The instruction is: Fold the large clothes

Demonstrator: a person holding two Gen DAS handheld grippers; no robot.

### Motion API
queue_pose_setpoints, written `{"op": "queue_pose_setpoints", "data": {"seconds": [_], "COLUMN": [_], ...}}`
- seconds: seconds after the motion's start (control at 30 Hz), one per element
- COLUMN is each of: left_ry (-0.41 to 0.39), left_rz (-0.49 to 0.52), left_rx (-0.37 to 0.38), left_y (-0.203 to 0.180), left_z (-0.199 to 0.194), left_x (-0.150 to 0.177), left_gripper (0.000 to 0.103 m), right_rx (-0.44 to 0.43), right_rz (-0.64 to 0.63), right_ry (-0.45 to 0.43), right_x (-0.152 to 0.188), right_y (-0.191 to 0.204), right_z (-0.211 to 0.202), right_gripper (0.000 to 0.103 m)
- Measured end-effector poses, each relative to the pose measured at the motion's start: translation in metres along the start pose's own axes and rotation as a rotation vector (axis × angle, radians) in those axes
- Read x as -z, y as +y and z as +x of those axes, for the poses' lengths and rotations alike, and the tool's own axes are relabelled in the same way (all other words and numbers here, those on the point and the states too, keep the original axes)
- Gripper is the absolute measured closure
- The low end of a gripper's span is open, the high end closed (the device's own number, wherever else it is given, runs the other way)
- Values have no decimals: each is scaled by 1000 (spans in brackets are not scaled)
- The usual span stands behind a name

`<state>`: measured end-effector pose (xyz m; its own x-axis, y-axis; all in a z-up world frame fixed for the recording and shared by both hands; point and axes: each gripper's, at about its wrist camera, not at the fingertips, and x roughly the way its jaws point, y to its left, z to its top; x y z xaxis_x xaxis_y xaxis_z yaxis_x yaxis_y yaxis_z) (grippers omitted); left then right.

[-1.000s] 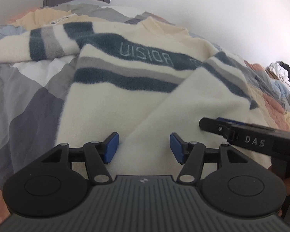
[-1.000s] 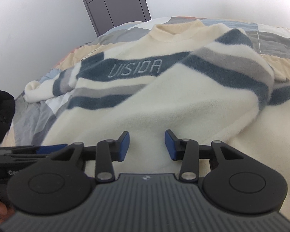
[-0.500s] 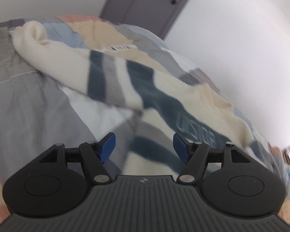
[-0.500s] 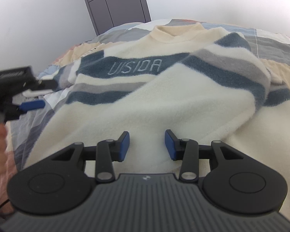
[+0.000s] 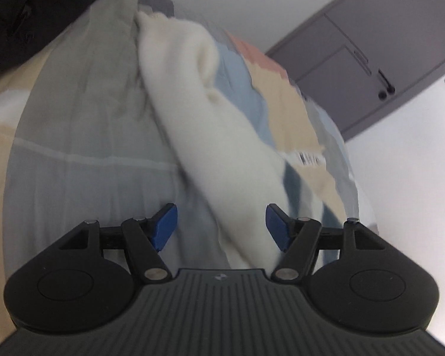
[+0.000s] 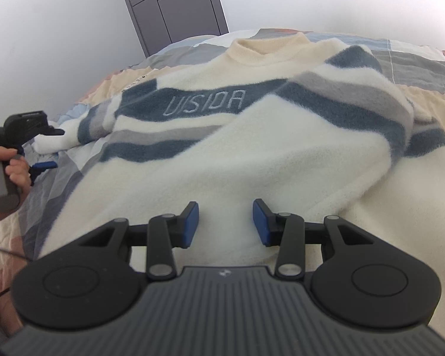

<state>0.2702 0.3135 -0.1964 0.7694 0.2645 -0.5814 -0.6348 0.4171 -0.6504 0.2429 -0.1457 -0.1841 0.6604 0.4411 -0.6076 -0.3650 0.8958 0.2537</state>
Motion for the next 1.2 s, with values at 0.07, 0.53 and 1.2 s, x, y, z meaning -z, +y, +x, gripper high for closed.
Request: {"op": "queue_pose_setpoints", "data": {"seconds": [0.07,0.53,1.2], "left_ry": [-11,-148,-264], "left_rz": [-11,-123,269], "left_rx": [11,37,156], "left_y": [7,21,-49], "left_z": [10,61,2], "left_x": [-10,-61,-62], "left_gripper": [32,33,84], "right_rx": [0,35,42], "right_rz": [0,43,64], "right_ry": [-2,5,0], "right_x": [1,-2,-8], "right_y": [0,3,2], "right_z": [0,7,2], "right_gripper": [61,60,60]}}
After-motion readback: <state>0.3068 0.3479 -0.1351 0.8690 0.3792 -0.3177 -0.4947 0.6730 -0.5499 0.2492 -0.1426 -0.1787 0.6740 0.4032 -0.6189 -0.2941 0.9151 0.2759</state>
